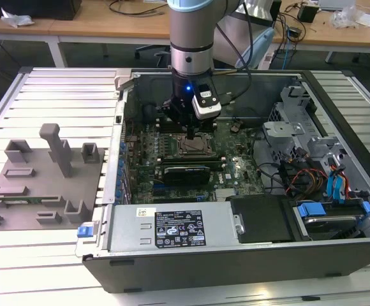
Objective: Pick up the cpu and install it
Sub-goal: 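Install the first cpu locking lever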
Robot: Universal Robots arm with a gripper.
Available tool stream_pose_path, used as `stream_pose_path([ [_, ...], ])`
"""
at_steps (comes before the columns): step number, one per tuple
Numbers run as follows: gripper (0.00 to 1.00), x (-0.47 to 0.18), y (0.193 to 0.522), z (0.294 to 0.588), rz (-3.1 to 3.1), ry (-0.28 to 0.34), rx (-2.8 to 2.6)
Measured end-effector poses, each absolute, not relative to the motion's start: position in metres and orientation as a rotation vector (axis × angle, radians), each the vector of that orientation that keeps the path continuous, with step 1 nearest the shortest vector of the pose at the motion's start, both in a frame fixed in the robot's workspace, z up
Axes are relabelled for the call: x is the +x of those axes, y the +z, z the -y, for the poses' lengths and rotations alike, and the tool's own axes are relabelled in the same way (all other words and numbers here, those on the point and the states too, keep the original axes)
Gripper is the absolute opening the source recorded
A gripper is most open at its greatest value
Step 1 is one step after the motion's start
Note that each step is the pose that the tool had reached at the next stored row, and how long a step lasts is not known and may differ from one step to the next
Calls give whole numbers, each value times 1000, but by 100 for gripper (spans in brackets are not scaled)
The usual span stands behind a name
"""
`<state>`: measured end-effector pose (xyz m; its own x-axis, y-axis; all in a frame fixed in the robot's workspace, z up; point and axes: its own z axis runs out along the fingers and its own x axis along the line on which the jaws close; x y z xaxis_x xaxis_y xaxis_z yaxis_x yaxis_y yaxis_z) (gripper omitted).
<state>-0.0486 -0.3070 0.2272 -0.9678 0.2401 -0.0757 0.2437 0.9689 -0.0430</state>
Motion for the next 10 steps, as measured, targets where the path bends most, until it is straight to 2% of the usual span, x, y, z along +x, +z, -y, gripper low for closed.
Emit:
stream_pose_path([
  [10,11,-37,229,311,-3064,-89,369],
])
